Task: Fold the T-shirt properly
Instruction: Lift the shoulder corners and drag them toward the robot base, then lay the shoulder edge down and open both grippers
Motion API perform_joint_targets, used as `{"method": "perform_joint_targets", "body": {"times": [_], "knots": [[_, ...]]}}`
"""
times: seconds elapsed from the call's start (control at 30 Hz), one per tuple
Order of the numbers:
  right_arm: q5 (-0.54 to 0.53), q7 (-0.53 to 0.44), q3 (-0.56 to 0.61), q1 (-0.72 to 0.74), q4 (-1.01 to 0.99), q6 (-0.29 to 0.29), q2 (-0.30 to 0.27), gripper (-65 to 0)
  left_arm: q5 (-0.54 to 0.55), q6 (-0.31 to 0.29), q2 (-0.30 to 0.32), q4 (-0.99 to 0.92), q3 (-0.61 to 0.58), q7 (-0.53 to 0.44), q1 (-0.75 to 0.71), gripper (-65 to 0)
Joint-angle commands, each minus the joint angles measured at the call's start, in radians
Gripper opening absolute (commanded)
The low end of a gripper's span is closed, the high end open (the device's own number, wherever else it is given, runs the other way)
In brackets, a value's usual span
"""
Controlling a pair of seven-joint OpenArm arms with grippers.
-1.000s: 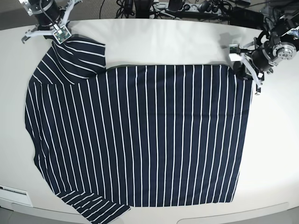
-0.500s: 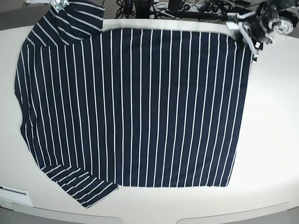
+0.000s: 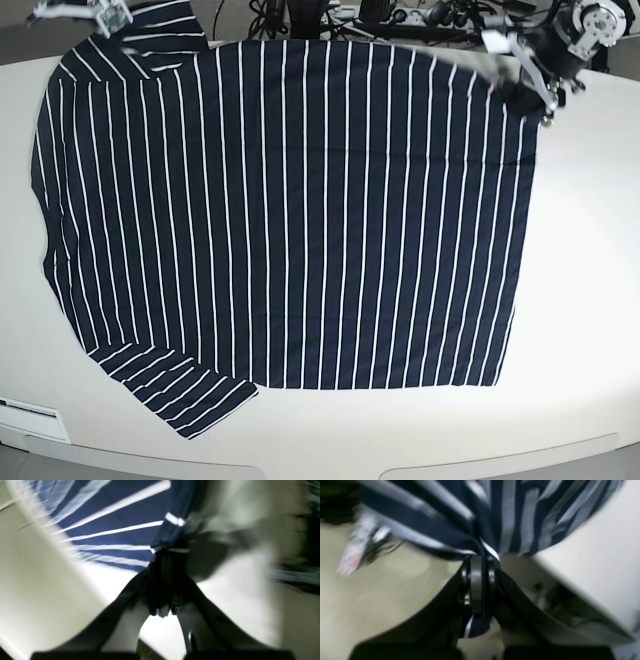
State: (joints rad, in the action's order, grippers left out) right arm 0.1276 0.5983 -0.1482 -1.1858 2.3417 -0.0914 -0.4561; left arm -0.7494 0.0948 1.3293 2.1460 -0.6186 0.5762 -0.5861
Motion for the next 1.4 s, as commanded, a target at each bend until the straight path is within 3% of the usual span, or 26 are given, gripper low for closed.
{"method": "perform_joint_targets", "body": {"times": [0.0,0.2,0.3,0.43,0.6,0.77,0.97,1.37], "knots": [[0.016,-0.033,-0.005,0.033,0.015,0.010,-0.014,-65.0,-0.010,0.031,0.002,0.012,0.017,-0.001,0.034,-65.0],[0.039,-0.037,-0.022,0.243,0.015,0.032,-0.122,-65.0,0.108,0.029,-0.067,0.011,0.057,-0.047,0.195,-65.0],[-0.019,-0.040,-0.044,0.325,0.015,0.024,-0.165,-65.0,0.143,0.029,-0.097,0.000,0.063,-0.085,0.260,-65.0],[-0.124,-0.085,-0.056,0.420,0.015,-0.034,-0.206,-65.0,0.190,0.029,-0.143,-0.034,0.064,-0.129,0.362,-65.0],[-0.247,-0.120,-0.055,0.523,0.015,-0.143,-0.209,-65.0,0.242,0.029,-0.199,-0.096,0.064,-0.137,0.443,-65.0],[-0.302,-0.139,-0.055,0.640,-0.088,-0.169,-0.224,-65.0,0.243,0.030,-0.241,-0.208,0.064,-0.166,0.491,-65.0],[-0.409,-0.143,-0.055,0.753,-0.195,-0.271,-0.225,-65.0,0.263,0.030,-0.304,-0.277,0.063,-0.225,0.504,-65.0],[-0.518,-0.143,-0.047,0.897,-0.323,-0.302,-0.222,-65.0,0.272,0.031,-0.363,-0.283,0.064,-0.229,0.507,-65.0]]}}
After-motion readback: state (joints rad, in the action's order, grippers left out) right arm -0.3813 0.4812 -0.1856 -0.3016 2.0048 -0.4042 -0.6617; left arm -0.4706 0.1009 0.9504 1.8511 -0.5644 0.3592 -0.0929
